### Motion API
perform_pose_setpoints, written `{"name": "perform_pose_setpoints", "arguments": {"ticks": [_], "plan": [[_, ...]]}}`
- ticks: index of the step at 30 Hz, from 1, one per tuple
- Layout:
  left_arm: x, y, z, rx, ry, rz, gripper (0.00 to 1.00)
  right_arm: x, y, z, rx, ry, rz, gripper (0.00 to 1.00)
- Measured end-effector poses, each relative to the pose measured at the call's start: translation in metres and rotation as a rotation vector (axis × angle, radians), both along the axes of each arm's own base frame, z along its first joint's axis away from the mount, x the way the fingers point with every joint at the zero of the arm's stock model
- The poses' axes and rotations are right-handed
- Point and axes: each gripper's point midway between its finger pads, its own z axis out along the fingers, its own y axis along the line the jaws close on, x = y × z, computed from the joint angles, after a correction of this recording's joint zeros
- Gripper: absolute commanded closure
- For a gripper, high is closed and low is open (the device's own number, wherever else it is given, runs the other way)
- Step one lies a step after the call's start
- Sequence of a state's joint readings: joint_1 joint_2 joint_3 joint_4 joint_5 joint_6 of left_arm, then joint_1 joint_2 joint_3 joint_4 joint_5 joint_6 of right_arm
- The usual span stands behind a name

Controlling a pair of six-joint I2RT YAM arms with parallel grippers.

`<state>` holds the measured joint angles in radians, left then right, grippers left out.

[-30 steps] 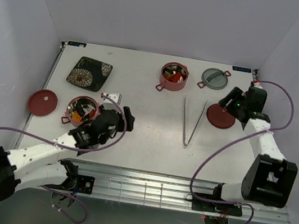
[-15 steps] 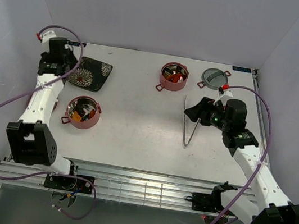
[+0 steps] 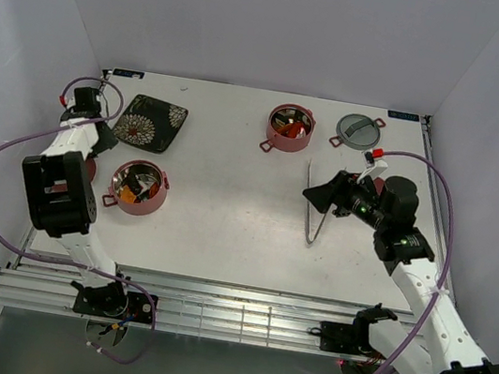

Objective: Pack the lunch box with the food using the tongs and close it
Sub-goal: Pick up the box lid from the center of the board.

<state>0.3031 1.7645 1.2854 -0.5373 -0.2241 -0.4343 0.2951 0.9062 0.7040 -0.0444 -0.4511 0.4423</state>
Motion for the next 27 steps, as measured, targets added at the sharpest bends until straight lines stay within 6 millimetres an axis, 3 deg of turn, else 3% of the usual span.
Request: {"name": "perform_pose_setpoints", "arguments": {"ticks": [6,17,27], "plan": [[-0.002,0.012,-0.023,-0.013,0.039,0.026,0.45,-0.005,0.000,0.009,0.015,-0.039,0.012,0.25],[-0.008,0.026,-0.028,0.018,0.047,0.053,0.46,-0.009,0.001,0.012,0.023,-0.053,0.024,0.24],[-0.022,0.037,-0.060,0.000,0.122,0.085,0.53,-0.009,0.001,0.011,0.023,-0.052,0.026,0.24]]}}
